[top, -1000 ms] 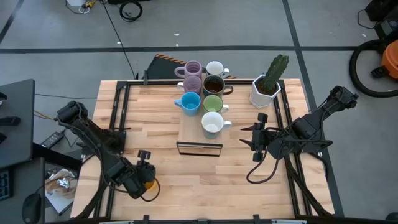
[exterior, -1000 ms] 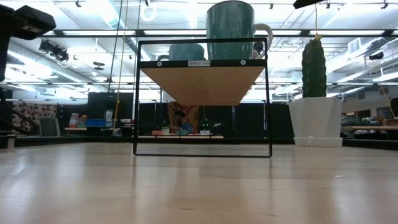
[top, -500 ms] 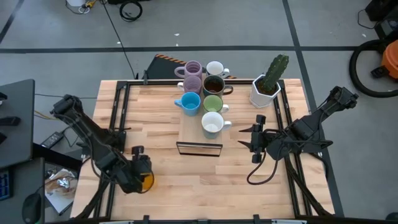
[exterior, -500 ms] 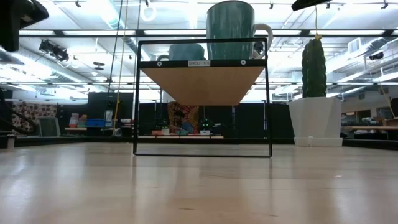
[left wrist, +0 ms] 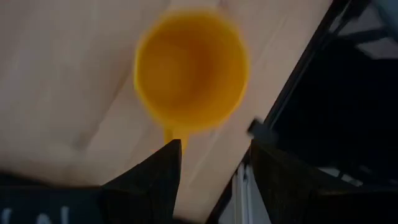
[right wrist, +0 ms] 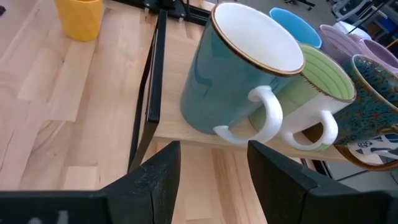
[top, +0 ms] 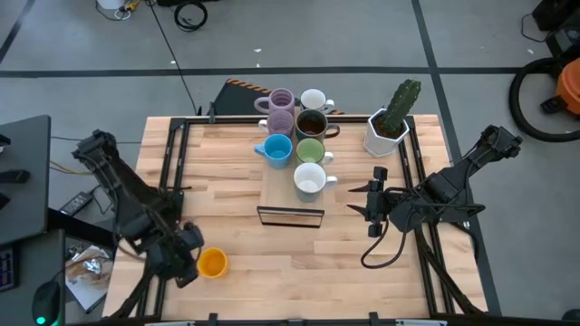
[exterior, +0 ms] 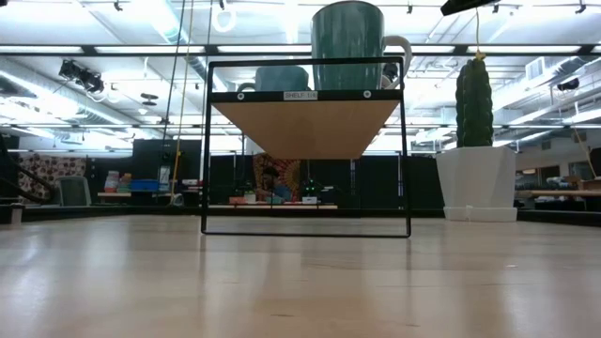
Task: Place coffee mugs
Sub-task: Put the yellow mug on the shelf
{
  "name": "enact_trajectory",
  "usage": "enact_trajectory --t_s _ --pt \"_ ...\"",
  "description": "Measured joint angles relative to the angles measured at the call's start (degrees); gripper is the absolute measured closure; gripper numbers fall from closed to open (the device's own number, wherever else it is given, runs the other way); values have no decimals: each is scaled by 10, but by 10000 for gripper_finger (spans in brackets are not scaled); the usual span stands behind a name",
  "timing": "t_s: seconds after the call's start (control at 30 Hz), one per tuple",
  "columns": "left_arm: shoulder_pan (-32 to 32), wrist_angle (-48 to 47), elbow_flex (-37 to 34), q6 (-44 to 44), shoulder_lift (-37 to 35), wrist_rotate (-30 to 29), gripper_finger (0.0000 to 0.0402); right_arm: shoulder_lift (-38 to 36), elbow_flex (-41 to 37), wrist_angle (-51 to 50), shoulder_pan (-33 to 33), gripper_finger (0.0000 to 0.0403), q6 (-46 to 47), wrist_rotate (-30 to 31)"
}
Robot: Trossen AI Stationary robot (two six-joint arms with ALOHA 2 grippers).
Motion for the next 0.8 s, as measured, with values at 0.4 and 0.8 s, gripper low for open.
enact_trajectory --t_s 0.4,0.8 --pt "-125 -21 0 -187 25 -33 230 0 0 0 0 211 -13 -1" --pt "-139 17 0 -165 114 -35 230 0 0 5 -25 211 -15 -29"
